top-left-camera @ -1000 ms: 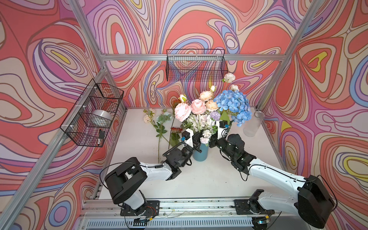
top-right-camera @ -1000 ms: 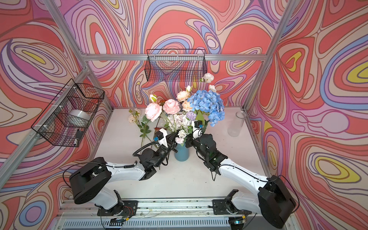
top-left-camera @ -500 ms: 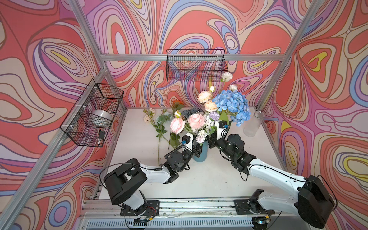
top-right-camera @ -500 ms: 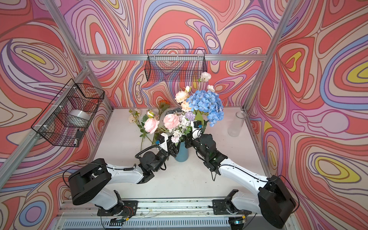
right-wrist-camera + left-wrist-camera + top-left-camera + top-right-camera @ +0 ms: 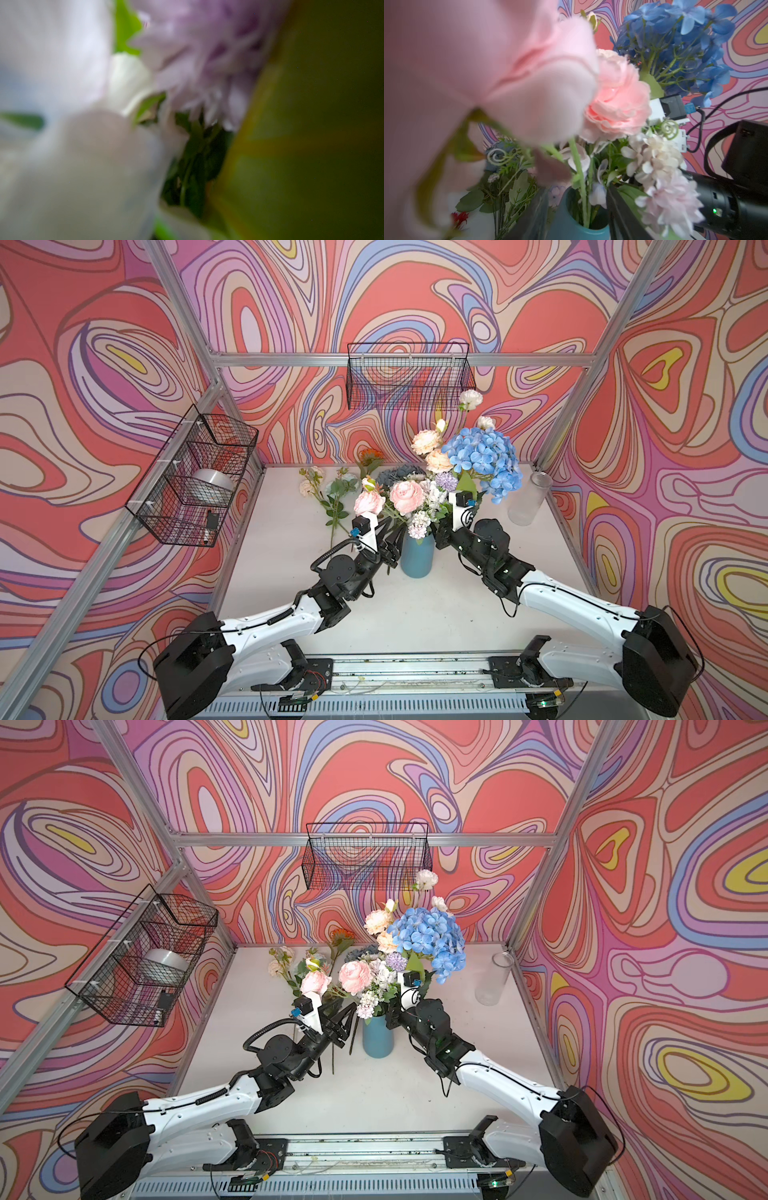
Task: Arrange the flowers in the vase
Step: 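Lower the pink rose stems into the teal vase with the left gripper, then open the left gripper and withdraw it toward the flower pile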
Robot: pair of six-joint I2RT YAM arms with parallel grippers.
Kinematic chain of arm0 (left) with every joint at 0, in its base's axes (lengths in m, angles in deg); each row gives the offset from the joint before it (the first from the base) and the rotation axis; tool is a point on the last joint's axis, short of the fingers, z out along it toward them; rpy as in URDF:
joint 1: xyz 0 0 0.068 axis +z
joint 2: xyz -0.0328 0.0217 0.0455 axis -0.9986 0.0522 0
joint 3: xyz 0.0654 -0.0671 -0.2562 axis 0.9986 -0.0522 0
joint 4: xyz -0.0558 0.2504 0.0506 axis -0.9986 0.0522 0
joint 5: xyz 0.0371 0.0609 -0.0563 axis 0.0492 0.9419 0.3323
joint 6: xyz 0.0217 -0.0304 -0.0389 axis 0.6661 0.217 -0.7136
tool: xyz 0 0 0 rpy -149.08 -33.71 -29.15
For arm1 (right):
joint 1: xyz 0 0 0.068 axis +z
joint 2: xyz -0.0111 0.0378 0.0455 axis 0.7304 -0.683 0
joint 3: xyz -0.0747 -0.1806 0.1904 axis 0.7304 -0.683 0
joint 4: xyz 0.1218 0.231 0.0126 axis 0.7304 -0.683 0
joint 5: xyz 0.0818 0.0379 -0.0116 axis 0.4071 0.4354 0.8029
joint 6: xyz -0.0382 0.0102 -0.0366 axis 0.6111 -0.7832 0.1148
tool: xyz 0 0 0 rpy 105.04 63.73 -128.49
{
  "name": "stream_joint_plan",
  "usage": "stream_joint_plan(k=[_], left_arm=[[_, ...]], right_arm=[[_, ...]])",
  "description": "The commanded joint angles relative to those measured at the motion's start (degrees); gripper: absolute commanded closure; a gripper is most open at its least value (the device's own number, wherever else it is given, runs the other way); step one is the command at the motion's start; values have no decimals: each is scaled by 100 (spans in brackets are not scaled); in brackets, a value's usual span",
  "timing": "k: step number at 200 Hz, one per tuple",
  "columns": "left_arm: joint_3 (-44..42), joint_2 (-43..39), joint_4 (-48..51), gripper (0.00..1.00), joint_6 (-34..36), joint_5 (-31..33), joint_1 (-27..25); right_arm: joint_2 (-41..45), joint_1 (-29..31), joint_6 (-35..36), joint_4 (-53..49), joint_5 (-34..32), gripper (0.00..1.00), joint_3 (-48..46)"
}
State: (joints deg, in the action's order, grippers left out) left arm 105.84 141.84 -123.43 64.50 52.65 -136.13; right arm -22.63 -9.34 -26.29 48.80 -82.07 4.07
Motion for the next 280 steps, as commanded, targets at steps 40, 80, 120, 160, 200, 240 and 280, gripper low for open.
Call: stream_joint_plan(k=[40,80,120,160,200,240,280], left_arm=[[495,181,-763,64,-305,-609,289],[629,313,-883,88,-266,-753,290],[474,376,-524,100,-243,-576,289],[365,754,-222,100,-306,-783,289],[318,366,207,60,-287,-676,292],[-15,-521,1529,44,-488,-404,294],[-742,-1550,2957,57,-942,901,302]], right_arm=[[-3,-14,-12,29,32,75,143],[4,-14,32,-9,48,75,165],[30,-10,69,-15,32,75,155],[13,-14,67,-34,38,75,156],[24,-12,60,-70,38,74,178],[-24,-14,46,-105,108,65,222],[26,-14,-28,-178,103,45,190]])
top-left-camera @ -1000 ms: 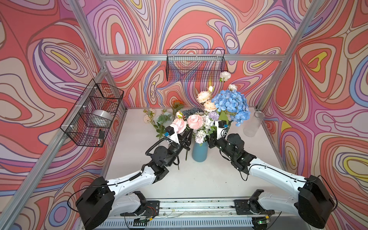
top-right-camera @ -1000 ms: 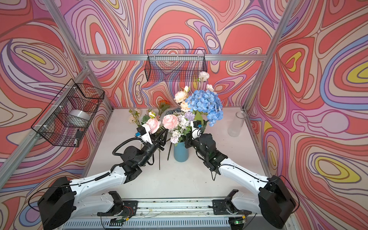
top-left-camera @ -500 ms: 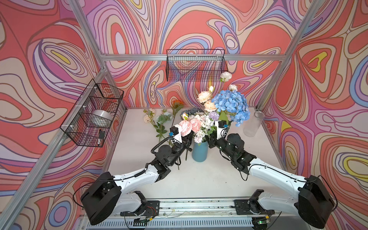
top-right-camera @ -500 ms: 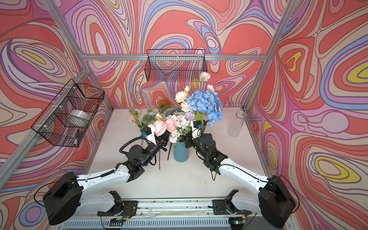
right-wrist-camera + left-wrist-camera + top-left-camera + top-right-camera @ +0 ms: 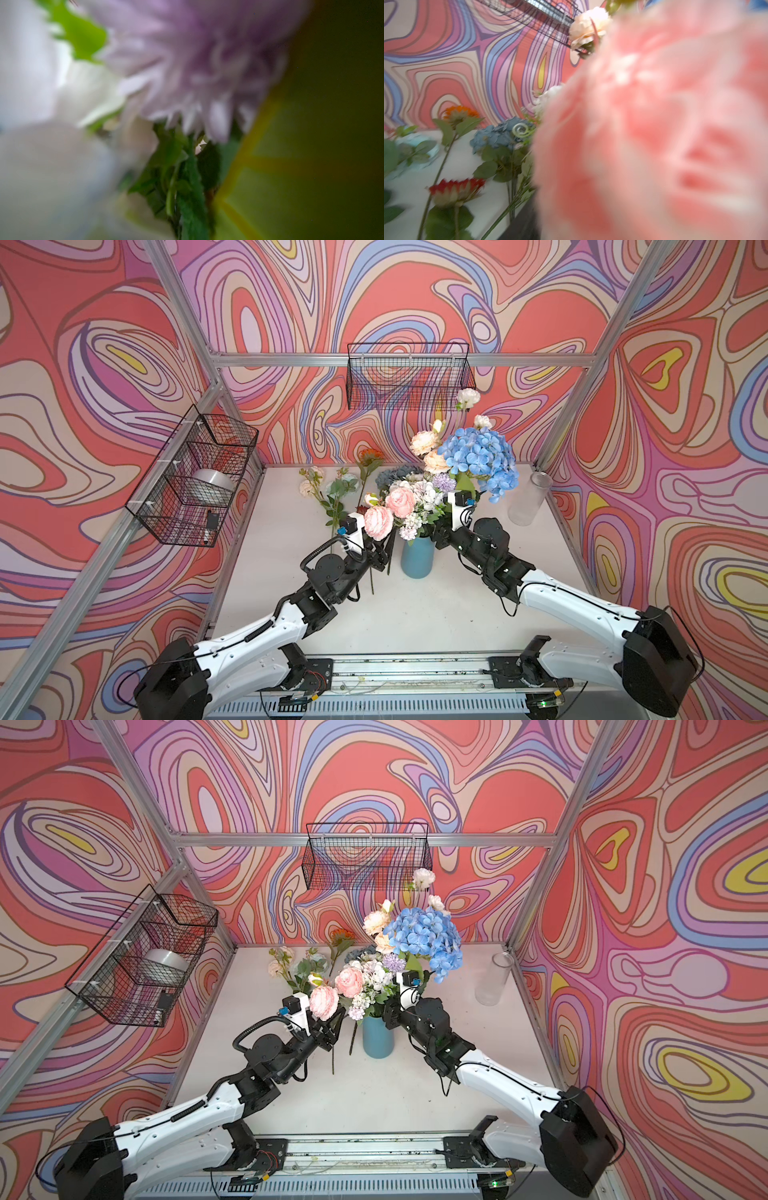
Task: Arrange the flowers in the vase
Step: 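Open the left gripper and withdraw it toward the flower pile, then close the left gripper on the leafy red gerbera stem and lift it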
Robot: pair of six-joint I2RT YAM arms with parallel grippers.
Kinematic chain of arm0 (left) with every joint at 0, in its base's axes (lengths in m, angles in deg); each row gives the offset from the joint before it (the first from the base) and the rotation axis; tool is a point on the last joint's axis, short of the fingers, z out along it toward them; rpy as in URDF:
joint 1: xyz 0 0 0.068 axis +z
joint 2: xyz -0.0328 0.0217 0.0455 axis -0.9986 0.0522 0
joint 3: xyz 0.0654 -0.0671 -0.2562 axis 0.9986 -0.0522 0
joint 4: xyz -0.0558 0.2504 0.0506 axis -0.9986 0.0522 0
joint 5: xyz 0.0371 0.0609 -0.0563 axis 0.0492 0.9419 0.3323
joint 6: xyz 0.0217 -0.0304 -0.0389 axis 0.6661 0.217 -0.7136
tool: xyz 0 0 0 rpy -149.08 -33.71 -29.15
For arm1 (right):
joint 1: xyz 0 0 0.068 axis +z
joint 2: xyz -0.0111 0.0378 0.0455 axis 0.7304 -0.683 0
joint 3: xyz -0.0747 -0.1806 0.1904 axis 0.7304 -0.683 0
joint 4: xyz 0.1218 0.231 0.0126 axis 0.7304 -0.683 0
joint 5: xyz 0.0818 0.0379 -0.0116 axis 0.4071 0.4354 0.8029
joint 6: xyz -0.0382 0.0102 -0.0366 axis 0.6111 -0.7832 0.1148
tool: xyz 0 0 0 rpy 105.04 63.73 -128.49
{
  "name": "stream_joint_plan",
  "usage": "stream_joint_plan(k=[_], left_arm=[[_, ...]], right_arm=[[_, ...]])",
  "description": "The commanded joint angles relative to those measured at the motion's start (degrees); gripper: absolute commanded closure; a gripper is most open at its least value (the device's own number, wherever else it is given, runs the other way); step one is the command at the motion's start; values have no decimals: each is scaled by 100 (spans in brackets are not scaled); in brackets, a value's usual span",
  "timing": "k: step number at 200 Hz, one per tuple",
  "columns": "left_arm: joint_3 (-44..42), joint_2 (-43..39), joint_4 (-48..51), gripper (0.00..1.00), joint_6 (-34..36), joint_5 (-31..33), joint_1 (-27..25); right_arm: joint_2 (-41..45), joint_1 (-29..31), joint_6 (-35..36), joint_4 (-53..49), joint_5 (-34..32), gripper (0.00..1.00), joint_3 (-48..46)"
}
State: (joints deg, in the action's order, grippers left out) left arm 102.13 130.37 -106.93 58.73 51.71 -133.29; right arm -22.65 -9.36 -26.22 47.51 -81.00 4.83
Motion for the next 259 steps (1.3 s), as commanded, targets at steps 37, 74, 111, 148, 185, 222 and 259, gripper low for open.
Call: stream_joint_plan(k=[37,74,111,148,185,222,259], left_arm=[[-823,-543,1703,65,-767,1598,192],[-514,493,1950,64,-949,1262,313],[392,1891,2640,63,-1024,882,494],[1287,3010,3111,65,-1186,328,817],[1983,3773,3971,70,-1493,-444,1278],[2235,3992,4503,67,-1520,-846,1287],[2373,4304,4920,67,-1538,-1054,1294]], right_arm=[[210,-12,-88,-416,33,27,113],[530,-12,-117,-1013,114,21,54],[951,-12,-124,-1756,44,19,-18],[1249,-12,-123,-2258,-388,19,-163],[1165,-12,-145,-2288,-456,19,-143],[1020,-8,-89,-2186,-448,19,-88],[1055,-12,-71,-2099,-465,19,-96]])
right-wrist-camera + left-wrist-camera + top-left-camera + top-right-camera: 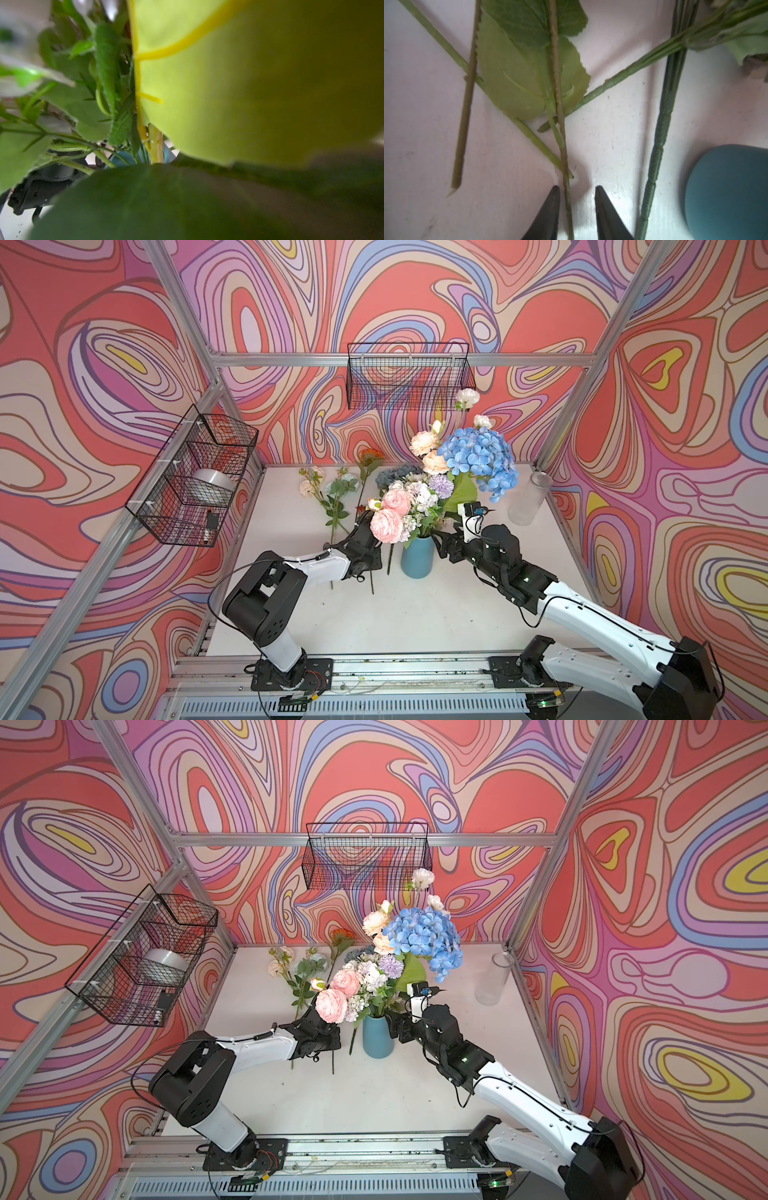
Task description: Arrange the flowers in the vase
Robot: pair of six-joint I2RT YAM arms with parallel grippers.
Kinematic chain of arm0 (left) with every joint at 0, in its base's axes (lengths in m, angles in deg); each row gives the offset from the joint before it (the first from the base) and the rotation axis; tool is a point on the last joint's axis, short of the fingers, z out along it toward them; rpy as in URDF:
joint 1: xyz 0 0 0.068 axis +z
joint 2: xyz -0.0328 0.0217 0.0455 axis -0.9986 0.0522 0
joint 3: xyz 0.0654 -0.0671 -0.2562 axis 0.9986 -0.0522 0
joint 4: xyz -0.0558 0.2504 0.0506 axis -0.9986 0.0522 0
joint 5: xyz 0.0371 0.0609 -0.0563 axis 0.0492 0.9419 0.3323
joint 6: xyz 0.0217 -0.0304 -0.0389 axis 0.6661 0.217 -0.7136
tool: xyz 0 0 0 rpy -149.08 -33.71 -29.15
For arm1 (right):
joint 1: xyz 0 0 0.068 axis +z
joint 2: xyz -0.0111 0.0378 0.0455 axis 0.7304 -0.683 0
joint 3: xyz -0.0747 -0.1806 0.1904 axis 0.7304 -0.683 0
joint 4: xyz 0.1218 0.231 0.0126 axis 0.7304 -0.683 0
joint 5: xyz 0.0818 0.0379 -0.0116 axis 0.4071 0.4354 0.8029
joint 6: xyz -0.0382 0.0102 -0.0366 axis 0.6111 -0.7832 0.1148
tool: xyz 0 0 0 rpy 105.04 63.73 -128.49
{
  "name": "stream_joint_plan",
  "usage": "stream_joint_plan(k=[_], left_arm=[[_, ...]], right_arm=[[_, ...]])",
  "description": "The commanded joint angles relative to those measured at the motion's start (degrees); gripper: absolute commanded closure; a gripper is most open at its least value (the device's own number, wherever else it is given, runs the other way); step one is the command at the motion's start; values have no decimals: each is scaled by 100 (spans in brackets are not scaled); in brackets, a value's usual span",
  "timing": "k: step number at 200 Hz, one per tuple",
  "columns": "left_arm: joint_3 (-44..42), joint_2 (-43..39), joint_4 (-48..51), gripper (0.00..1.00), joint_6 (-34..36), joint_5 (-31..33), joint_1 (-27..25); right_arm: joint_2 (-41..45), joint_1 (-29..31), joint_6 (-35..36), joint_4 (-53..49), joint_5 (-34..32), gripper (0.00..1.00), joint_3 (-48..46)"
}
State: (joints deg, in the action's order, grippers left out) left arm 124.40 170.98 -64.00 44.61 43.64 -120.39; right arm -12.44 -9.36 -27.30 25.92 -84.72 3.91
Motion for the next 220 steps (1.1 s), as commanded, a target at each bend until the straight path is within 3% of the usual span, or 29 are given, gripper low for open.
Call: stream_joint_plan(k=[1,30,59,104,178,200,220], left_arm=[[143,253,634,68,-130,-242,2],[238,429,700,88,-106,-207,-1],[307,395,764,100,-46,-91,5],[186,-536,860,100,12,415,-1],[-531,-3223,346,100,-327,1369,25],[-785,-4114,17,100,-218,1403,23],[-1015,-4967,-506,100,100,1044,25]], right_arm=[[37,-12,36,62,-94,19,-9],[145,-11,47,116,-160,19,-57],[174,-12,153,91,-169,19,-9],[254,-12,308,96,-146,18,183],[618,-12,221,168,89,17,233],[814,-12,270,171,125,17,229],[927,-12,333,149,227,17,275]])
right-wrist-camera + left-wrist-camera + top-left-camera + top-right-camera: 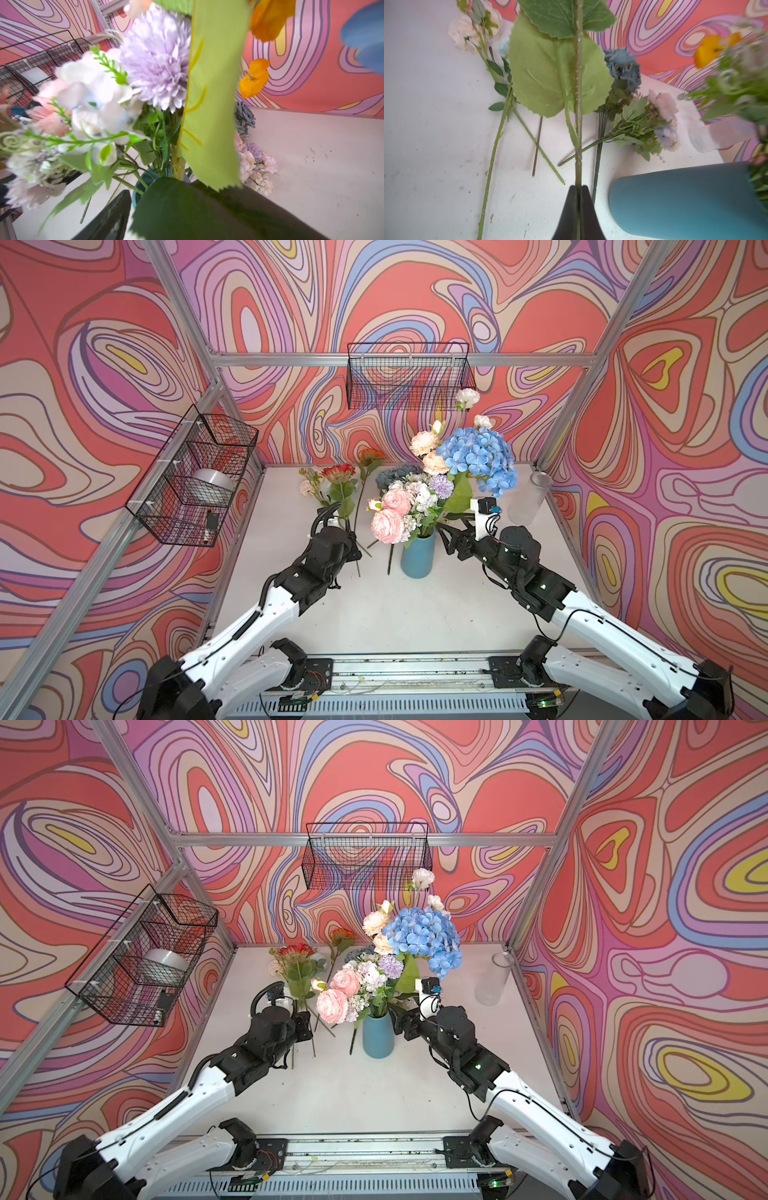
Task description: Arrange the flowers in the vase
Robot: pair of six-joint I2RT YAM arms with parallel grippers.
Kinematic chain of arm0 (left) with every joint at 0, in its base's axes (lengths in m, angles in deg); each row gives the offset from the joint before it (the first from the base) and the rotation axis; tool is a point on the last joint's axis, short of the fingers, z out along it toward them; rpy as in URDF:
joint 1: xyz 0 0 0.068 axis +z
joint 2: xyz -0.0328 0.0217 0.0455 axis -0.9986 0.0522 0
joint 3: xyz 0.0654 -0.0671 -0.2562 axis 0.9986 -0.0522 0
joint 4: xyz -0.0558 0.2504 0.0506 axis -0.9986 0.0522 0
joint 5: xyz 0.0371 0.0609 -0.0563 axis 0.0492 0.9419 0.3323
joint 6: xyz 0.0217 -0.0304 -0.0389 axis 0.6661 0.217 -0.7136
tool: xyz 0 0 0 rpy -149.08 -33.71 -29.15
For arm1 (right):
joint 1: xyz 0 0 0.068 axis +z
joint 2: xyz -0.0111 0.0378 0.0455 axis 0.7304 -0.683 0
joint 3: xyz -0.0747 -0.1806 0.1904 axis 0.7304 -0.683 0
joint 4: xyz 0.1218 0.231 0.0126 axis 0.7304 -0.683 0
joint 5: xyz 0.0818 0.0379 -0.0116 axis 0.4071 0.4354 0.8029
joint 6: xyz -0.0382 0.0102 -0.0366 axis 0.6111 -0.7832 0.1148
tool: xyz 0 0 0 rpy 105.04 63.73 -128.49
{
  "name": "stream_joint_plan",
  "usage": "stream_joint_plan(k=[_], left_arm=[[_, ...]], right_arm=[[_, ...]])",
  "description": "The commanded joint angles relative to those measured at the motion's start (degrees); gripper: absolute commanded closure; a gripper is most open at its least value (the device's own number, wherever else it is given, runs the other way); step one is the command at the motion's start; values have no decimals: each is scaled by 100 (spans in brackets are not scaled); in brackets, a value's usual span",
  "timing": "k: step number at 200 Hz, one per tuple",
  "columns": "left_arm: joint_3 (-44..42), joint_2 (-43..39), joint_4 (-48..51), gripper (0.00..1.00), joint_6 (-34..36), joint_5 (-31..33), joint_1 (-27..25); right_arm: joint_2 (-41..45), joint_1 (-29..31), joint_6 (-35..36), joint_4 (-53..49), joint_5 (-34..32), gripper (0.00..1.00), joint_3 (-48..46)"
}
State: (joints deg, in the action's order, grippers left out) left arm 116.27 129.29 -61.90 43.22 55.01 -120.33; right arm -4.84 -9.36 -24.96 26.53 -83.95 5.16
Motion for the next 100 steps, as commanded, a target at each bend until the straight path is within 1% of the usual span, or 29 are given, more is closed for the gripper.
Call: stream_joint_plan(k=[1,19,35,51,76,100], left_arm=[[-209,-838,-740,100,250,-118,14],[-366,-1502,-1193,100,501,-670,18],[-432,-1927,-1624,100,739,-1474,10],[-416,-2192,-1925,100,861,-2108,-23],[-234,-2262,-2241,100,945,-2942,-123],[9,-1898,-2712,100,812,-3739,-351]], right_arm=[[171,-12,105,85,161,17,151],[194,-12,144,16,333,16,226],[168,-10,171,-51,567,15,330],[113,-11,171,-83,928,15,474],[-42,-12,139,-277,1466,15,874],[-151,-12,64,-487,2047,14,1368]])
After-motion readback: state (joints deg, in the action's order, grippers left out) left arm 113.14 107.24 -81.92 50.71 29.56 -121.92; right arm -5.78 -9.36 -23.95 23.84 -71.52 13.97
